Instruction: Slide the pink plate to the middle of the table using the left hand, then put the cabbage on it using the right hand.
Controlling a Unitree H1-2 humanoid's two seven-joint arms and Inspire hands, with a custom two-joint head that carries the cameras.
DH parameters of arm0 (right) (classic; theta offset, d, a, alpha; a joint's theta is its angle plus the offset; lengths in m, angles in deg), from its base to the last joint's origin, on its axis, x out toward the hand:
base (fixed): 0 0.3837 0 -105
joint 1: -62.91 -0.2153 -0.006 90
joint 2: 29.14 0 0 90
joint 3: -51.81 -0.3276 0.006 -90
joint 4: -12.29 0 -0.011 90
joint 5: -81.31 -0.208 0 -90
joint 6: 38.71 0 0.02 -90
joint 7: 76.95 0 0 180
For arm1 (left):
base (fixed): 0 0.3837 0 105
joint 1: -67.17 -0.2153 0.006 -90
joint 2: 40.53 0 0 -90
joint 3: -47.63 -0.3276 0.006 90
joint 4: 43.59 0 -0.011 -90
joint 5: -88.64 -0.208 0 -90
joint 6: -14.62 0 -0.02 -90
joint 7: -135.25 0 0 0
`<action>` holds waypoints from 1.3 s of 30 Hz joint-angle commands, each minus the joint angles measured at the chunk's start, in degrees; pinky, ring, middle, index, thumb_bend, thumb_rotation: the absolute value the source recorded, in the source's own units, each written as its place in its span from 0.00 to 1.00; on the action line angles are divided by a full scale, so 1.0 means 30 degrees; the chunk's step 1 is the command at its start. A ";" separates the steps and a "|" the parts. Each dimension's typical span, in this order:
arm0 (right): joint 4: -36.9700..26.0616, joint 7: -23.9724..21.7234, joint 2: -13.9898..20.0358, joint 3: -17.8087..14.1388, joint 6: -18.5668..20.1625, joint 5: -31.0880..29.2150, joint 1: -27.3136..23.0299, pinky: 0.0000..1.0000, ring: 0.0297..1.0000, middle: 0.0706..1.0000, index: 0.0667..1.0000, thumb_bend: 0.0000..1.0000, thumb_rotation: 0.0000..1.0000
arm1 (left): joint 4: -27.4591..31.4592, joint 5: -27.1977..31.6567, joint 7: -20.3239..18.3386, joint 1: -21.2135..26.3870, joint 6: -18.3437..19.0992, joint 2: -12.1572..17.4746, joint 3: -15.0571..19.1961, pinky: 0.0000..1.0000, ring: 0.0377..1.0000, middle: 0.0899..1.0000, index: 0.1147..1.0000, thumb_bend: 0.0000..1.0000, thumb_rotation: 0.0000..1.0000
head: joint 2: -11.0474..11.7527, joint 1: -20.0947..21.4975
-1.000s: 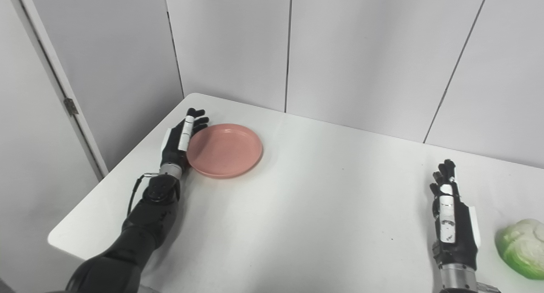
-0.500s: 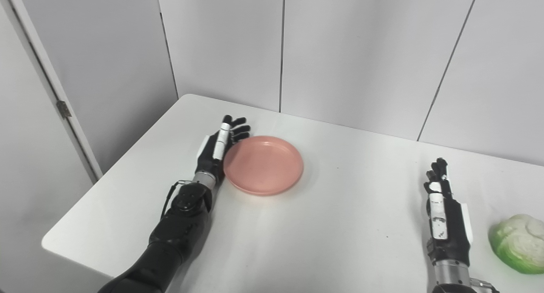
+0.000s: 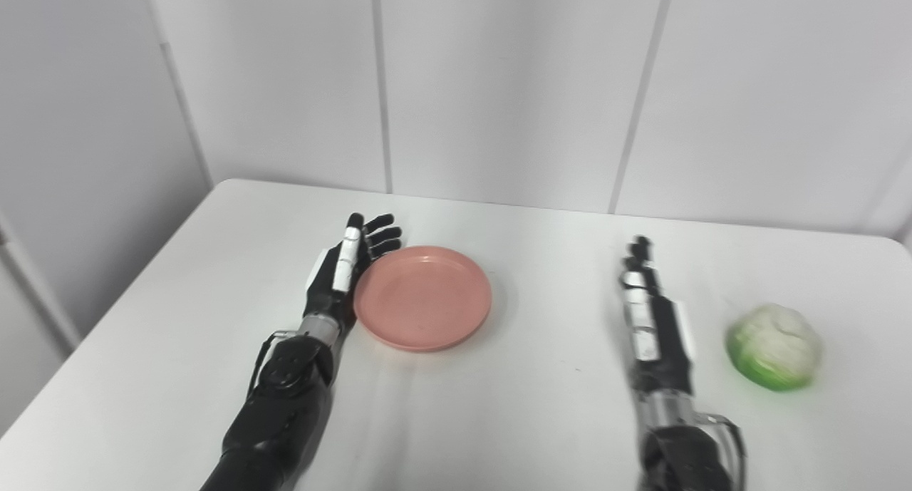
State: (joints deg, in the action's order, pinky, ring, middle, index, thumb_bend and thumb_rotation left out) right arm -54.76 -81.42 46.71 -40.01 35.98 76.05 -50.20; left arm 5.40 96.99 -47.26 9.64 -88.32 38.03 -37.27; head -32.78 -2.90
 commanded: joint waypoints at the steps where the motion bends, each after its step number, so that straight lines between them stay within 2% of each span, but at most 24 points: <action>1: -0.0225 0.0318 -0.0381 0.0179 0.0135 0.0313 0.0178 1.00 1.00 1.00 1.00 0.65 0.94 | 0.0299 0.0057 -0.0393 -0.0021 0.0034 -0.0208 -0.0160 0.81 0.78 0.75 0.73 0.81 1.00 | -0.0277 0.1350; 2: -0.0292 0.0489 -0.0505 0.0245 0.0161 0.0511 0.0168 1.00 1.00 1.00 1.00 0.64 0.92 | 0.0357 0.0078 -0.0529 -0.0113 0.0059 -0.0355 -0.0244 0.83 0.79 0.76 0.73 0.80 1.00 | -0.0277 0.1350; 3: -0.0458 0.0628 -0.0650 0.0336 0.0324 0.0688 0.0169 1.00 1.00 1.00 1.00 0.63 0.91 | 0.0262 0.0199 -0.0752 -0.0164 -0.0030 -0.0532 -0.0296 0.84 0.79 0.76 0.73 0.79 1.00 | -0.0426 0.2014; 6: -0.0696 0.0780 -0.0787 0.0445 0.0591 0.0860 0.0187 1.00 1.00 1.00 1.00 0.64 0.92 | 0.0091 0.0341 -0.1053 -0.0183 -0.0165 -0.0715 -0.0270 0.86 0.80 0.76 0.72 0.79 1.00 | -0.0426 0.2014; 7: -0.0784 0.0917 -0.0875 0.0495 0.0583 0.0992 0.0123 1.00 1.00 1.00 1.00 0.64 0.92 | -0.0041 0.0424 -0.1311 -0.0191 -0.0139 -0.0804 -0.0308 0.86 0.80 0.76 0.72 0.79 1.00 | -0.0632 0.3469; 8: -0.0854 0.1023 -0.0940 0.0535 0.0580 0.1090 0.0076 1.00 1.00 1.00 1.00 0.65 0.92 | -0.0142 0.0486 -0.1509 -0.0195 -0.0120 -0.0871 -0.0334 0.85 0.80 0.76 0.72 0.79 1.00 | -0.0632 0.3469; 11: -0.1319 0.1030 -0.0844 0.0655 0.0888 0.1300 -0.0147 1.00 1.00 1.00 1.00 0.71 0.90 | -0.0347 0.0555 -0.1828 -0.0250 0.0071 -0.1018 -0.0437 0.85 0.80 0.76 0.72 0.80 1.00 | -0.0738 0.4655; 12: -0.1672 0.1024 -0.0708 0.0758 0.1165 0.1548 -0.0196 1.00 1.00 1.00 1.00 0.73 0.90 | -0.0379 0.0558 -0.1919 -0.0286 0.0103 -0.1056 -0.0457 0.87 0.81 0.77 0.73 0.80 1.00 | -0.0742 0.5311; 15: -0.3045 0.1251 -0.0430 0.1042 0.2629 0.2506 -0.0094 1.00 1.00 1.00 1.00 0.76 0.90 | -0.0399 0.0641 -0.2129 -0.0367 0.0129 -0.1151 -0.0412 0.89 0.82 0.78 0.74 0.80 1.00 | -0.0734 0.5461; 16: -0.3884 0.1229 -0.0003 0.1293 0.3188 0.3345 -0.0114 1.00 1.00 1.00 1.00 0.76 0.90 | -0.0539 0.0743 -0.2274 -0.0381 0.0107 -0.1166 -0.0363 0.89 0.82 0.78 0.74 0.80 1.00 | -0.0691 0.6068; 18: -0.5196 0.1080 0.0891 0.1738 0.4072 0.4917 -0.0285 0.99 1.00 1.00 1.00 0.72 0.91 | -0.0703 0.0862 -0.2516 -0.0423 0.0070 -0.1181 -0.0309 0.87 0.82 0.78 0.74 0.79 0.99 | -0.0672 0.6364; 21: -0.6184 0.1039 0.1677 0.2135 0.5087 0.6274 -0.0439 0.95 0.99 0.99 1.00 0.72 0.90 | -0.0885 0.0892 -0.2749 -0.0387 -0.0019 -0.1135 -0.0229 0.87 0.82 0.78 0.74 0.79 0.99 | -0.0660 0.6538; 22: -0.6744 0.0673 0.2369 0.2329 0.5780 0.6999 -0.0621 0.95 0.99 0.99 1.00 0.72 0.90 | -0.0953 0.0904 -0.2823 -0.0360 0.0006 -0.1058 -0.0195 0.87 0.82 0.78 0.74 0.79 0.99 | -0.0461 0.7345; 23: -0.7144 0.0397 0.2858 0.2468 0.6301 0.7521 -0.0755 0.92 0.97 0.97 0.99 0.72 0.81 | -0.1011 0.0910 -0.2879 -0.0336 0.0022 -0.1004 -0.0165 0.88 0.83 0.78 0.75 0.80 1.00 | -0.0438 0.7421; 24: -0.7525 0.0261 0.3430 0.2665 0.7053 0.8543 -0.0938 0.91 0.96 0.97 0.98 0.72 0.77 | -0.1060 0.0810 -0.2795 -0.0321 -0.0068 -0.0948 -0.0158 0.88 0.83 0.79 0.75 0.81 1.00 | -0.0326 0.7911; 26: -0.8000 0.0296 0.4232 0.2921 0.7914 1.0152 -0.1197 0.83 0.92 0.95 0.95 0.78 0.73 | -0.1147 0.0850 -0.2813 -0.0313 -0.0313 -0.0878 -0.0065 0.89 0.83 0.78 0.75 0.81 1.00 | -0.0182 0.8658; 27: -0.8169 0.0369 0.4543 0.3013 0.8144 1.0744 -0.1291 0.77 0.89 0.94 0.94 0.78 0.68 | -0.1180 0.0947 -0.2892 -0.0316 -0.0429 -0.0857 0.0005 0.90 0.83 0.79 0.76 0.81 1.00 | -0.0182 0.8658; 28: -0.8410 0.0255 0.4950 0.3129 0.8469 1.1377 -0.1412 0.72 0.87 0.94 0.94 0.78 0.64 | -0.1169 0.1066 -0.2956 -0.0313 -0.0420 -0.0819 0.0098 0.91 0.84 0.80 0.77 0.81 1.00 | -0.0096 0.9337; 30: -0.8658 0.0064 0.5321 0.3260 0.8891 1.2050 -0.1541 0.70 0.87 0.94 0.95 0.78 0.62 | -0.1178 0.1170 -0.3002 -0.0292 -0.0380 -0.0766 0.0188 0.90 0.84 0.80 0.77 0.81 1.00 | -0.0062 0.9523; 31: -0.8712 0.0007 0.5375 0.3289 0.9006 1.2194 -0.1564 0.70 0.87 0.94 0.95 0.78 0.62 | -0.1187 0.1182 -0.3015 -0.0283 -0.0368 -0.0756 0.0212 0.90 0.84 0.80 0.77 0.81 1.00 | -0.0062 0.9523; 32: -0.8663 -0.0110 0.6029 0.3499 0.9064 1.3090 -0.1767 0.70 0.87 0.94 0.95 0.78 0.62 | -0.1610 0.1322 -0.3216 -0.0108 -0.0674 -0.0662 0.0331 0.90 0.84 0.80 0.77 0.81 1.00 | 0.0113 1.0267; 33: -0.8607 -0.0204 0.6505 0.3647 0.9094 1.3786 -0.1925 0.79 0.89 0.93 0.95 0.81 0.63 | -0.1963 0.1423 -0.3380 0.0039 -0.0920 -0.0590 0.0435 0.90 0.84 0.80 0.78 0.80 1.00 | 0.0146 1.0384; 35: -0.8641 -0.0622 0.7464 0.3867 0.9405 1.5113 -0.2173 0.86 0.91 0.93 0.95 0.83 0.63 | -0.2592 0.1613 -0.3680 0.0310 -0.1276 -0.0477 0.0615 0.90 0.85 0.81 0.78 0.79 1.00 | 0.0174 1.0497; 39: -0.9055 -0.1508 0.8420 0.3913 1.0079 1.6527 -0.2207 0.94 0.93 0.94 0.95 0.89 0.60 | -0.3178 0.1820 -0.4002 0.0596 -0.1446 -0.0452 0.0869 0.89 0.85 0.81 0.78 0.81 0.98 | 0.0148 1.0628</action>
State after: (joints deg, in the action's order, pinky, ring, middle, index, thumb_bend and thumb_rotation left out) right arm -79.46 -85.69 70.38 -27.54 64.92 123.92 -54.26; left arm -1.62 101.29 -57.67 13.13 -90.60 36.25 -35.05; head -32.26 29.00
